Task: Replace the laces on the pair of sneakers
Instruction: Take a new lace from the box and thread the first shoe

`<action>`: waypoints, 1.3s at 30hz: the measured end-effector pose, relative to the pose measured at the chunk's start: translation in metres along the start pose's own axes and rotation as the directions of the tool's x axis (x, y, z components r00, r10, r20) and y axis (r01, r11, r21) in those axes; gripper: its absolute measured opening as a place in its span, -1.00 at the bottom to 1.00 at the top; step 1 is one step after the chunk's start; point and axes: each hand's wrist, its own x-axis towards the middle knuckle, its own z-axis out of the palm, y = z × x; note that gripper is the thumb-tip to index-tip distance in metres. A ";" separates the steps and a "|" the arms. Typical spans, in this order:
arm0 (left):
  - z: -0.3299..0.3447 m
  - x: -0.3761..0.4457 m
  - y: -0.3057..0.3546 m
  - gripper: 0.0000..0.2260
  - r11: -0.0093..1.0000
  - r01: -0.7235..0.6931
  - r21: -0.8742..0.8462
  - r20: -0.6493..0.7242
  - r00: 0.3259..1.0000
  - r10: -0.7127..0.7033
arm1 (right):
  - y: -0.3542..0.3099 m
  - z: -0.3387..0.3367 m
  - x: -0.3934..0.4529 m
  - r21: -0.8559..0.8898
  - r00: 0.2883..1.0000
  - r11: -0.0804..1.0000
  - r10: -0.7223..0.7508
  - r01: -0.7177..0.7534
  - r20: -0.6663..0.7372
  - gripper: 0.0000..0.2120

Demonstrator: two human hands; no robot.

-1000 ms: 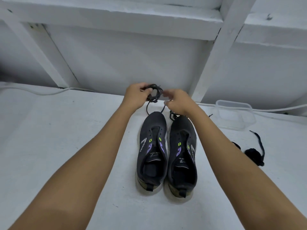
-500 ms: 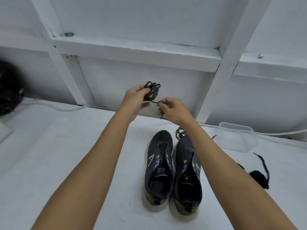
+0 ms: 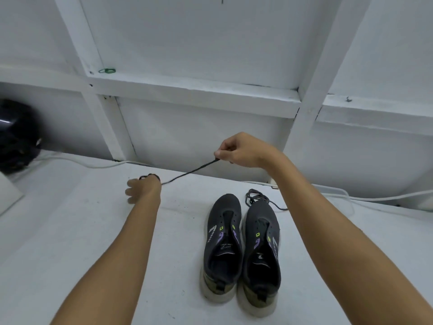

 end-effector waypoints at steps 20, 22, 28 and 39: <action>-0.026 -0.057 0.015 -0.63 0.699 -0.699 -0.146 0.694 0.431 0.576 | 0.032 -0.011 -0.038 -0.147 0.950 0.967 0.166 -0.210 -0.266 -0.88; -0.028 -0.060 0.019 -0.62 0.636 -0.763 -0.111 0.691 0.400 0.602 | 0.020 0.003 -0.042 -0.111 0.976 0.983 0.128 -0.149 -0.179 -0.77; -0.030 -0.078 0.038 -0.62 0.482 -0.872 -0.087 0.740 0.267 0.617 | -0.016 0.038 -0.025 -0.099 0.991 0.995 -0.028 0.015 -0.132 -0.85; -0.047 -0.065 0.032 -0.64 0.554 -0.831 0.053 0.689 0.432 0.582 | 0.024 0.018 -0.029 -0.226 0.984 0.965 0.099 -0.131 -0.148 -0.67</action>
